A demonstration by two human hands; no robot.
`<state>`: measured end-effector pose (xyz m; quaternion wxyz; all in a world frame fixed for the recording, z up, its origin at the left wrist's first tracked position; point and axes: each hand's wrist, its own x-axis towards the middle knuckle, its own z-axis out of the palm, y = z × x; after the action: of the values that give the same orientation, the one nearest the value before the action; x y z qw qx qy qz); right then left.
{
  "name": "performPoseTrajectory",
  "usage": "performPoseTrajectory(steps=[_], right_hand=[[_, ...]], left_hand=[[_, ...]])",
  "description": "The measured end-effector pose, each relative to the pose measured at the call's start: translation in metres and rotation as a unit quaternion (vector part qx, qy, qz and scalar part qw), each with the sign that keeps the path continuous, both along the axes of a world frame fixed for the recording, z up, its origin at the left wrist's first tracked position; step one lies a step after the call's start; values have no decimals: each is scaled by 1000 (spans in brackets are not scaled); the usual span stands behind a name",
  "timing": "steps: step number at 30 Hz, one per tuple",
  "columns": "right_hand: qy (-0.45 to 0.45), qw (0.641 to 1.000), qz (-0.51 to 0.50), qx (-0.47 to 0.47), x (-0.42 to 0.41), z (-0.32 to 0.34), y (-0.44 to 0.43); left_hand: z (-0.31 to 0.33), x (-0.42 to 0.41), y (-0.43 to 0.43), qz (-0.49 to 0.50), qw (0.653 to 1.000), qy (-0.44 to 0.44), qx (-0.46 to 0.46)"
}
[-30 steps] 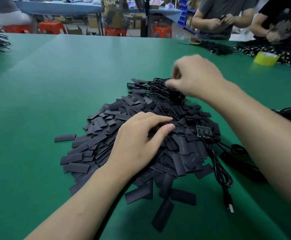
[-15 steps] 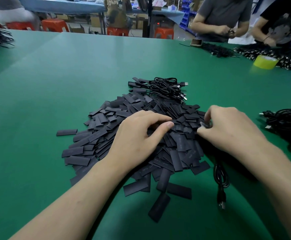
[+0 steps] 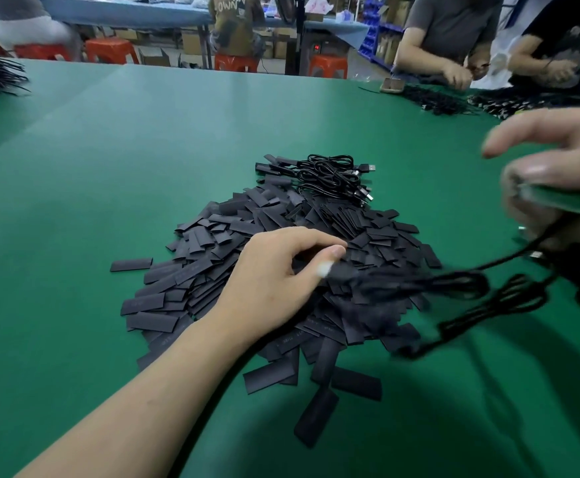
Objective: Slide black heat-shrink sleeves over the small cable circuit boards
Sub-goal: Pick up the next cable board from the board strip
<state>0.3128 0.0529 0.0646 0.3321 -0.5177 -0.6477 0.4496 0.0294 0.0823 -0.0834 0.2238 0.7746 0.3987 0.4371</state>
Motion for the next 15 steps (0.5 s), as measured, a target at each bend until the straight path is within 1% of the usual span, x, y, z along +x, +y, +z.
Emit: performPoseTrajectory(steps=[1,2,3,5,7,10,13,15], right_hand=[[60,995,65,-46,-13,-8,3],[101,986,111,-76,-27,-18,7],[114,980,126,-100,-42,-27,12],[104,982,93,-131,-65,-47,26],[103,986,31,-131,-84,-65,36],[128,989,-41,-54,-99,-92,43],[129,985,-102,50,-104,-110,41],[121,978,-120,123,-107,-117,39]], left_hand=[[0,0,0,1,1000,-7,-9],[1,0,-1,1,1000,-14,-19],[2,0,-1,0,999,-22,-29],[3,-1,0,-9,998,-36,-48],[2,-1,0,-18,997,-40,-62],[1,-1,2,-20,995,-50,-78],[2,0,5,-13,988,-104,-113],[1,-1,7,-9,985,-123,-123]])
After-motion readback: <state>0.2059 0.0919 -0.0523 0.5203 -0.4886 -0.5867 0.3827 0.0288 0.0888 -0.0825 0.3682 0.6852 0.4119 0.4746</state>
